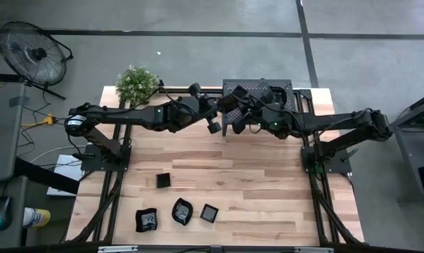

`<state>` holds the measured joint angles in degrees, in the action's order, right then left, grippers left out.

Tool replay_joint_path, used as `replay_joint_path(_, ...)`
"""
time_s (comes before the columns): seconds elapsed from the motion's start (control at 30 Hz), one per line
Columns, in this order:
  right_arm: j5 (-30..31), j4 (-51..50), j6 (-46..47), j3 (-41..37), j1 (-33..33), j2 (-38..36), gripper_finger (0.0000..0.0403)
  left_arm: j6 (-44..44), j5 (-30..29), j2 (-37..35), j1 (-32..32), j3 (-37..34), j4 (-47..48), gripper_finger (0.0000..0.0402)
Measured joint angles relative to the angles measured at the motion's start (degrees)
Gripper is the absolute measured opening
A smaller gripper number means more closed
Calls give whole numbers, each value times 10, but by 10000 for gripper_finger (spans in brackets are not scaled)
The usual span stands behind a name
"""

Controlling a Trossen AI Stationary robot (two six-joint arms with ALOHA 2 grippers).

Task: Pick & Place Mini shaped plates
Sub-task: Stack the black leaf-shaped plate on top of the black leaf-shaped plates on the shelf

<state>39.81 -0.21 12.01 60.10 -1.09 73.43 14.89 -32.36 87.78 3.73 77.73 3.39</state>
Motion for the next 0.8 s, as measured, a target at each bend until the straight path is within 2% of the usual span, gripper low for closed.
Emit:
replay_joint_path(0.2, 8, 3, 13, 0, -4, 0, 1, 1, 1, -1, 0, 0, 1, 127)
replay_joint_path(0.33, 13, -6, 18, 0, -17, 0, 0, 11, -38, -10, 0, -1, 4, 145)
replay_joint_path(0.57, 6, -63, 47, 0, -44, -13, 0, 28, -65, -50, 0, -1, 19, 155)
replay_joint_path(0.8, -20, -148, 70, 1, -98, -81, 0, 26, -66, -94, 0, 0, 73, 155)
